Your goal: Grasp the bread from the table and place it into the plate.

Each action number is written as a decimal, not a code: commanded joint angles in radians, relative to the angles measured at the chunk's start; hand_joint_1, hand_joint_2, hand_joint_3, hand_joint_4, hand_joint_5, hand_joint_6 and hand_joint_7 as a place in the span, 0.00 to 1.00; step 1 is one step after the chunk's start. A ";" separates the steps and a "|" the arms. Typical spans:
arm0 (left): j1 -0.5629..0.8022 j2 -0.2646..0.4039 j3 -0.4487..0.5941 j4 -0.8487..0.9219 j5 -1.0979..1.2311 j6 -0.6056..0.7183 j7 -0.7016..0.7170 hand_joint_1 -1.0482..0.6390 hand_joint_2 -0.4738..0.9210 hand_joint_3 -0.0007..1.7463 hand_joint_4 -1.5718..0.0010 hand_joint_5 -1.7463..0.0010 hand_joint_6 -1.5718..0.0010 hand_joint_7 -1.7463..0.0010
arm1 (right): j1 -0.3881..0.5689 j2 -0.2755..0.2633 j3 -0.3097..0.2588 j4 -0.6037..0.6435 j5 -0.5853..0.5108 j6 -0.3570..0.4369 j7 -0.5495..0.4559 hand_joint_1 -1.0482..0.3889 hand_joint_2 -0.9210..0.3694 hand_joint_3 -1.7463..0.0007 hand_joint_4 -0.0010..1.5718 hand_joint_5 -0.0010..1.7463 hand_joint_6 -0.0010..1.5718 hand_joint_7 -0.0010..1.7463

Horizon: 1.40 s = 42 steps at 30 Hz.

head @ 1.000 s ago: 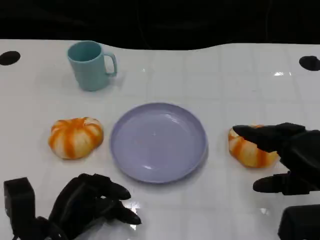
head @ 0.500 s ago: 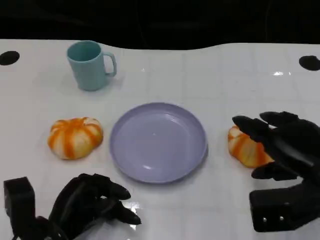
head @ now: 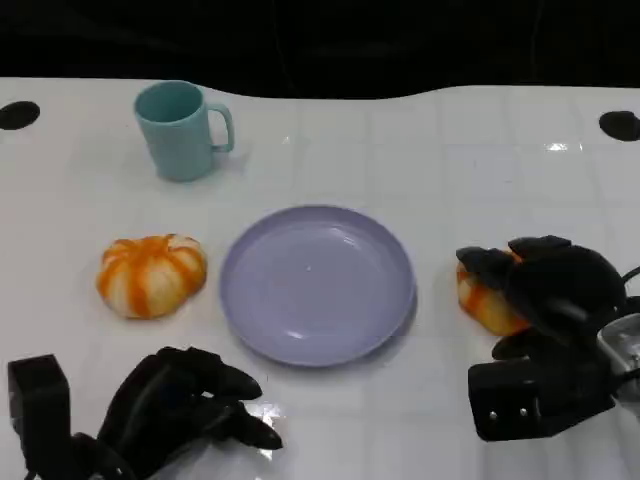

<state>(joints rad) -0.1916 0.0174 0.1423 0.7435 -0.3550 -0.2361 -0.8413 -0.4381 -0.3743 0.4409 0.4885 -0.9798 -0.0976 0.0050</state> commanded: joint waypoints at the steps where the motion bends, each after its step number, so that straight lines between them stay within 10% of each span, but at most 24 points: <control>1: 0.004 0.012 0.005 -0.003 -0.003 0.002 -0.005 0.00 0.80 0.00 0.00 0.89 0.00 0.99 | -0.055 0.012 0.031 0.100 0.010 0.013 -0.040 0.22 0.02 1.00 0.14 0.01 0.12 0.01; 12: 0.012 0.013 0.003 -0.014 -0.002 0.002 -0.005 0.00 0.81 0.00 0.00 0.89 0.00 0.99 | -0.073 0.002 0.044 0.196 0.078 -0.022 -0.126 0.32 0.02 1.00 0.21 0.03 0.19 0.02; 15: 0.014 0.015 0.003 -0.017 -0.002 0.006 -0.004 0.00 0.80 0.00 0.00 0.89 0.00 0.99 | -0.071 0.002 0.041 0.231 0.094 -0.073 -0.238 0.53 0.01 1.00 0.47 0.14 0.36 0.04; 18: 0.018 0.014 0.001 -0.025 -0.001 0.011 0.001 0.00 0.80 0.00 0.00 0.89 0.00 0.99 | -0.081 0.000 0.051 0.291 0.095 -0.152 -0.380 0.61 0.00 0.94 0.49 0.77 0.61 0.06; 21: 0.019 0.013 0.002 -0.027 -0.003 0.012 -0.002 0.00 0.80 0.00 0.00 0.89 0.00 0.99 | -0.098 -0.003 0.066 0.348 0.086 -0.209 -0.471 0.60 0.00 0.87 0.54 0.92 0.76 0.12; 23: 0.019 0.012 0.003 -0.028 -0.005 0.014 -0.002 0.01 0.80 0.00 0.00 0.90 0.00 0.99 | -0.106 -0.001 0.069 0.374 0.091 -0.238 -0.506 0.61 0.01 0.82 0.53 0.98 0.73 0.26; 26: 0.022 0.011 0.001 -0.037 -0.001 0.021 0.010 0.00 0.80 0.00 0.00 0.89 0.00 0.99 | -0.114 0.003 0.067 0.403 0.099 -0.284 -0.562 0.63 0.22 0.55 0.56 1.00 0.56 0.73; 30: 0.022 0.012 0.001 -0.036 -0.001 0.018 0.004 0.01 0.80 0.00 0.00 0.89 0.00 0.99 | -0.121 0.004 0.073 0.419 0.093 -0.325 -0.638 0.62 0.31 0.47 0.56 1.00 0.46 0.97; 42: 0.013 0.012 0.001 -0.023 0.001 0.013 0.004 0.00 0.81 0.00 0.00 0.89 0.00 0.99 | -0.121 0.019 0.061 0.369 0.112 -0.442 -0.782 0.62 0.35 0.43 0.62 1.00 0.46 1.00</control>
<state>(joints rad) -0.1792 0.0164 0.1400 0.7136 -0.3545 -0.2212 -0.8385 -0.5415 -0.3546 0.5117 0.8770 -0.8881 -0.5111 -0.7465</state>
